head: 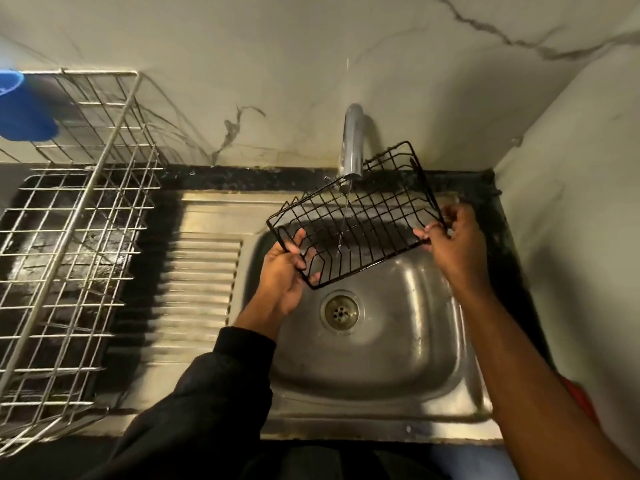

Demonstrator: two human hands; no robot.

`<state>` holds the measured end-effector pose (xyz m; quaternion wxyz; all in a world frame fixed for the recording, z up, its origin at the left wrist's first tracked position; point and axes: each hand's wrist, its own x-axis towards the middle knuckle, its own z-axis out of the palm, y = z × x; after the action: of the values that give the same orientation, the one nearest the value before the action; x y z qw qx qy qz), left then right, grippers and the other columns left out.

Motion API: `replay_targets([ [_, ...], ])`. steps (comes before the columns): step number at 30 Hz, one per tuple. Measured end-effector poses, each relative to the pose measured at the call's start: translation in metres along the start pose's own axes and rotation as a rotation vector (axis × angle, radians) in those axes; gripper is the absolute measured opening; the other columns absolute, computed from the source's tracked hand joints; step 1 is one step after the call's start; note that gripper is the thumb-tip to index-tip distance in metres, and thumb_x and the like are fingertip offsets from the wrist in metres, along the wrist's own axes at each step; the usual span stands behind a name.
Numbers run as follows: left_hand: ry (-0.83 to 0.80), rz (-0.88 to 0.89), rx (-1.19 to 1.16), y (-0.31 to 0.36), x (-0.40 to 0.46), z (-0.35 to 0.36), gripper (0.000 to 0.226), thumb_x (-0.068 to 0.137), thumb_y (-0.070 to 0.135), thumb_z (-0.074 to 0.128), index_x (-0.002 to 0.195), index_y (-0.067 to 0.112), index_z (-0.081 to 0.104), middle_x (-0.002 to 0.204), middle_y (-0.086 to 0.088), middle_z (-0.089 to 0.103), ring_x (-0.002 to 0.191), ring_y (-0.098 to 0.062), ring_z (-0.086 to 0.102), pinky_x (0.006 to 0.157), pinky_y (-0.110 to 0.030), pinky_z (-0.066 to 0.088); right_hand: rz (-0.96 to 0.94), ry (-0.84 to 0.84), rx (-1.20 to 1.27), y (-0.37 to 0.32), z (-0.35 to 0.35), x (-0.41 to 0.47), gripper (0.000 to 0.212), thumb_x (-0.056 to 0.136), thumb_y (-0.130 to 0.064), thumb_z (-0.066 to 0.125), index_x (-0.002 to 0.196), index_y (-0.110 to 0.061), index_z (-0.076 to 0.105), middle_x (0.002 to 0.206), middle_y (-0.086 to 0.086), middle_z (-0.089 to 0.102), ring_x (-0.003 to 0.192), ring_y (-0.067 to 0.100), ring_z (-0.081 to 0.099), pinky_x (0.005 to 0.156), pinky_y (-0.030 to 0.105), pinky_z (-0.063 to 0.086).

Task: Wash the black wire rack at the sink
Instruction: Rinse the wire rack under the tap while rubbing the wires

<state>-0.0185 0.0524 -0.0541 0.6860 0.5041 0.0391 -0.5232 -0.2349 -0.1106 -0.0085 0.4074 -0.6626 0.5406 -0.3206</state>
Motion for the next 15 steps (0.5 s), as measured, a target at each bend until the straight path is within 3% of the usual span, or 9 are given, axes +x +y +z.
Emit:
replay_targets([
  [4, -0.002, 0.090, 0.118, 0.021, -0.003, 0.010, 0.042, 0.077, -0.020, 0.039, 0.068, 0.019, 0.053, 0.141, 0.000, 0.062, 0.116, -0.031, 0.062, 0.065, -0.041, 0.046, 0.065, -0.002, 0.110, 0.004, 0.002, -0.007, 0.019, 0.097, -0.003, 0.056, 0.109, -0.016, 0.049, 0.107, -0.002, 0.058, 0.089, 0.011, 0.073, 0.071, 0.033, 0.062],
  [8, -0.004, 0.141, 0.227, 0.036, -0.011, 0.007, 0.041, 0.082, -0.017, 0.043, 0.072, 0.021, 0.055, 0.141, 0.001, 0.061, 0.111, -0.026, 0.066, 0.071, -0.041, 0.048, 0.122, 0.011, 0.168, 0.008, 0.013, -0.012, 0.022, 0.095, 0.003, 0.054, 0.107, -0.014, 0.047, 0.108, 0.004, 0.056, 0.089, 0.018, 0.073, 0.079, 0.044, 0.061],
  [12, -0.006, 0.160, 0.232, 0.043, -0.019, -0.003, 0.047, 0.079, -0.018, 0.043, 0.063, 0.024, 0.059, 0.137, 0.008, 0.064, 0.118, -0.027, 0.064, 0.074, -0.042, 0.046, 0.135, -0.005, 0.128, 0.008, 0.022, -0.013, 0.020, 0.096, 0.000, 0.055, 0.115, -0.006, 0.051, 0.107, 0.007, 0.060, 0.085, 0.013, 0.073, 0.072, 0.037, 0.063],
  [15, -0.006, 0.176, 0.208, 0.046, -0.025, -0.008, 0.050, 0.079, -0.019, 0.042, 0.060, 0.025, 0.060, 0.132, 0.009, 0.064, 0.118, -0.027, 0.063, 0.073, -0.041, 0.045, 0.115, -0.003, 0.139, 0.008, 0.030, -0.013, 0.019, 0.096, -0.003, 0.058, 0.113, -0.009, 0.052, 0.111, 0.011, 0.062, 0.083, 0.014, 0.073, 0.067, 0.031, 0.062],
])
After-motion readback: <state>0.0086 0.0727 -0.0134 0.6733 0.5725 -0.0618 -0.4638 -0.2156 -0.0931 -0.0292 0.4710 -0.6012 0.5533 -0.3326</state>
